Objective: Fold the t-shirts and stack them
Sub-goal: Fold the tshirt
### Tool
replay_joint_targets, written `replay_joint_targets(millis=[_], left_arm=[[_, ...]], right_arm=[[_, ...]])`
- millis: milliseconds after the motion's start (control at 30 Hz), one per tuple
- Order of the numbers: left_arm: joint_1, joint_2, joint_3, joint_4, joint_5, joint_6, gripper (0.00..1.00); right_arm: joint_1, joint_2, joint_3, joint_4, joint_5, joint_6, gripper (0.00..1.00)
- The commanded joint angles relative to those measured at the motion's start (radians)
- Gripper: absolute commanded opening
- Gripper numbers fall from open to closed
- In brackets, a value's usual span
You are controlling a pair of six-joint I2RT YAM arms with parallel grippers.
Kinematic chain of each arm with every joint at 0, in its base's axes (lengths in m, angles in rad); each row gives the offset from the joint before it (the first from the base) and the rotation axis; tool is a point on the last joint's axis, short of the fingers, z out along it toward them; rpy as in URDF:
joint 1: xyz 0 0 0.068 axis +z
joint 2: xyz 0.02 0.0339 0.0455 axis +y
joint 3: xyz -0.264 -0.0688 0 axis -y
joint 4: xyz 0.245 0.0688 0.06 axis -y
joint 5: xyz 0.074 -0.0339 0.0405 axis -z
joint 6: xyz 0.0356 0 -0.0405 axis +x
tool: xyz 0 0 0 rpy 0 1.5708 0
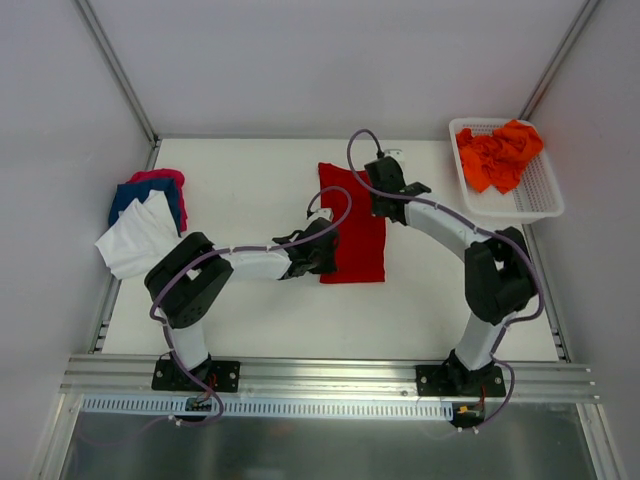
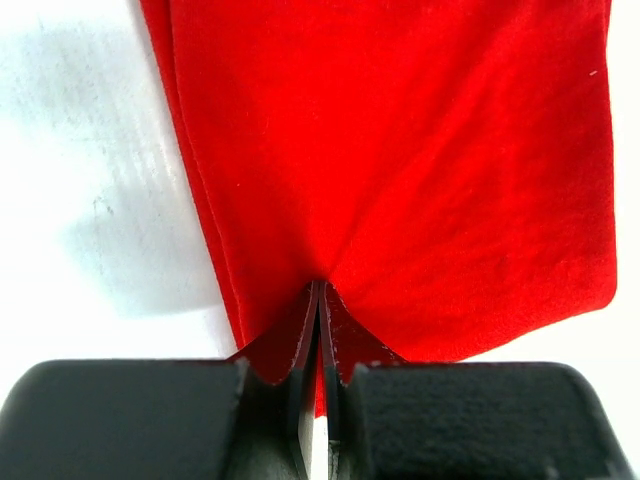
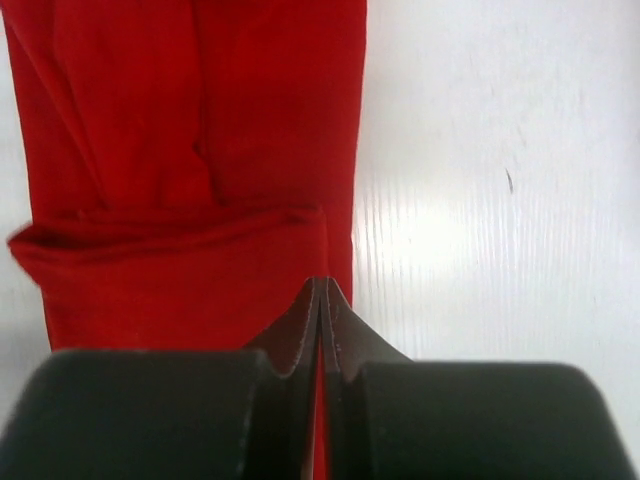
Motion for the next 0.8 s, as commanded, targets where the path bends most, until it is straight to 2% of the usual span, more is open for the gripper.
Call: replay_joint_targets(millis=[0,200,767], left_arm=[[-0.007,-0.037,-0.021,-0.064,-0.023,0.014,0.0],[-0.011,-0.031,-0.032,-0.064,-0.019,0.008,0.0],[-0.019,-0.011,-0.034,-0.064,-0.011,0.018,0.0]], right_arm=[[0.017,-0.152,-0.12,0.005,-0.043,0.052,0.0],[0.04,-0.223,-0.301,0.081,-0.118,0.121,0.0],[0.156,-0.171,-0.453,0.152,-0.129,0.224,0.0]])
